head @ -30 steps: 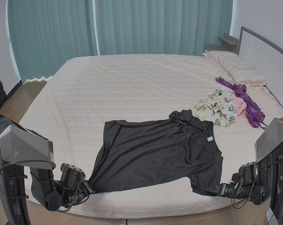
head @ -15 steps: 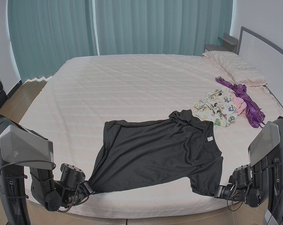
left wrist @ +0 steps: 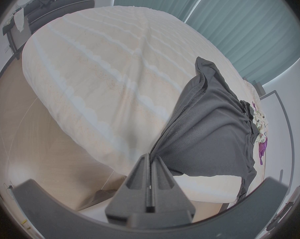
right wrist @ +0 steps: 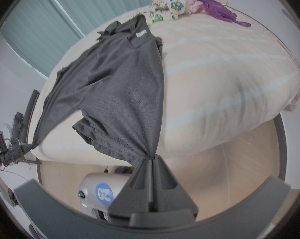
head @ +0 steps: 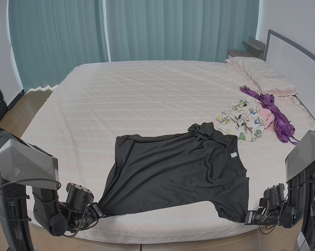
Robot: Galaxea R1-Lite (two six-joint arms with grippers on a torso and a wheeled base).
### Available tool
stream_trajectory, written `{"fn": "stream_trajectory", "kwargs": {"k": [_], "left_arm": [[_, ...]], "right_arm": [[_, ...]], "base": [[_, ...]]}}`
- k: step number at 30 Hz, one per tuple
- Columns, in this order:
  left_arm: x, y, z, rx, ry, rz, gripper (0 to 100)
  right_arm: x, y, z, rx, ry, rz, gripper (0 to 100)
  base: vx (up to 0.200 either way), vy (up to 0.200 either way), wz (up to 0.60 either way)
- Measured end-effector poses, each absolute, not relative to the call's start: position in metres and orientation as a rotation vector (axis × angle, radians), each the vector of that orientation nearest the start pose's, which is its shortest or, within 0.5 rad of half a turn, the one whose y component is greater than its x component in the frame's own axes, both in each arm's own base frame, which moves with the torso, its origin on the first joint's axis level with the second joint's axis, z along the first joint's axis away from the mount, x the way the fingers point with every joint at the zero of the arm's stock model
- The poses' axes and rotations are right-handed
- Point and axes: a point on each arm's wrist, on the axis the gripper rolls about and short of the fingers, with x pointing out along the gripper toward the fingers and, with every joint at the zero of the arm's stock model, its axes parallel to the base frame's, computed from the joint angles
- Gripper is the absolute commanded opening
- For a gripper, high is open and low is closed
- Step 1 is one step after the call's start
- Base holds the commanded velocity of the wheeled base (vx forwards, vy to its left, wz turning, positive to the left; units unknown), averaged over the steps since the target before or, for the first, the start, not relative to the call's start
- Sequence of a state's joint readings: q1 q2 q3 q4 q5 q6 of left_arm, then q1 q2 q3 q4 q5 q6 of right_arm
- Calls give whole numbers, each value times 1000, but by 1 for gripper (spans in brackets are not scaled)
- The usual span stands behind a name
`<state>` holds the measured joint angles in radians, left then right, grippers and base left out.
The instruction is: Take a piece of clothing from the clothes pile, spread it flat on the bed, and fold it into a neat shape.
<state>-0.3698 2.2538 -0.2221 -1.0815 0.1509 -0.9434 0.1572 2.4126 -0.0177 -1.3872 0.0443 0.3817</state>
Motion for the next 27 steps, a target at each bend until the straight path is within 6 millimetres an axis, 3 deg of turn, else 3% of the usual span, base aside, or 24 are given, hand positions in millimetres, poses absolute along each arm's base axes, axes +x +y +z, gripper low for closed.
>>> {"fn": "stream_trajectory", "kwargs": {"k": [11, 24, 25, 26, 27], "left_arm": [[206, -77, -35, -516, 963, 199, 0], [185, -71, -36, -401, 1038, 168, 0], [185, -71, -36, -400, 1042, 165, 0], [184, -71, -37, -401, 1047, 159, 100], [183, -72, -37, -400, 1051, 155, 100]], "right_arm": [[180, 21, -48, 127, 1184, 24, 0], [177, 19, -41, 90, 1190, 39, 0], [177, 19, -41, 89, 1189, 40, 100], [177, 19, -41, 88, 1190, 41, 100], [177, 19, -42, 88, 1190, 41, 100]], "base": [[0, 0, 0], [0, 0, 0], [0, 0, 0], [0, 0, 0], [0, 0, 0]]}}
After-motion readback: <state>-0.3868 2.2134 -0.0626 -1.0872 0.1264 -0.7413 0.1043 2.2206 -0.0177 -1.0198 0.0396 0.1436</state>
